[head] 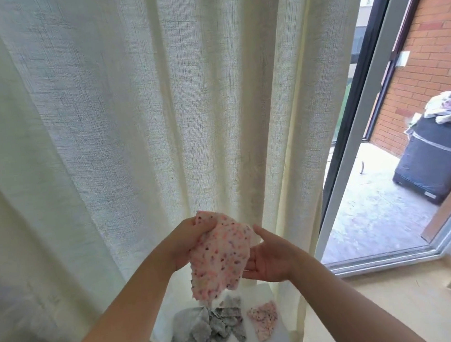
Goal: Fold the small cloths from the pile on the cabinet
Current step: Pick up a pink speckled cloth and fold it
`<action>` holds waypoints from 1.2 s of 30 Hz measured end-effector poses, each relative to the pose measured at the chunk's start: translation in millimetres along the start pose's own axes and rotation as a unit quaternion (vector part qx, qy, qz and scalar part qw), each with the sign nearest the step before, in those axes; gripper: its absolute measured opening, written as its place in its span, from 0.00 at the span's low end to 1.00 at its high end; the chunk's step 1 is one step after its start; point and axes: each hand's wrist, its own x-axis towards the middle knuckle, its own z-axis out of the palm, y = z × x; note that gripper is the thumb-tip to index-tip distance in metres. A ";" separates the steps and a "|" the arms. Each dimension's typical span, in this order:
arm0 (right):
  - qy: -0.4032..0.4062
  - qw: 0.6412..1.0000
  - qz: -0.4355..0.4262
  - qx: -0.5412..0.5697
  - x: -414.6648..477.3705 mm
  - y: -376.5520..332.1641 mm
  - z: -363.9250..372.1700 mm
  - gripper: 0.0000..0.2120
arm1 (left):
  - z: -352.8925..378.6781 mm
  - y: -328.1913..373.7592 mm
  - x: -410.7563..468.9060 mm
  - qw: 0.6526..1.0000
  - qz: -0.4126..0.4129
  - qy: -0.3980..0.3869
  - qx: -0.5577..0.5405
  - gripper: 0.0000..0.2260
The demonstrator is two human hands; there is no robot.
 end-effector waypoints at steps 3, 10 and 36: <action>0.021 0.998 -0.023 -0.046 -2.0 -4.2 5.4 0.34 | -0.9 -5.3 2.6 1.000 -0.011 0.007 0.004 0.13; 0.043 0.970 -0.130 -0.199 -6.3 -5.5 12.3 0.14 | -6.7 -12.8 0.8 0.995 -0.004 0.050 0.081 0.11; 0.074 0.770 -0.403 -0.489 -30.2 -24.5 17.0 0.23 | 4.5 7.3 -14.4 0.895 0.162 -0.001 0.416 0.05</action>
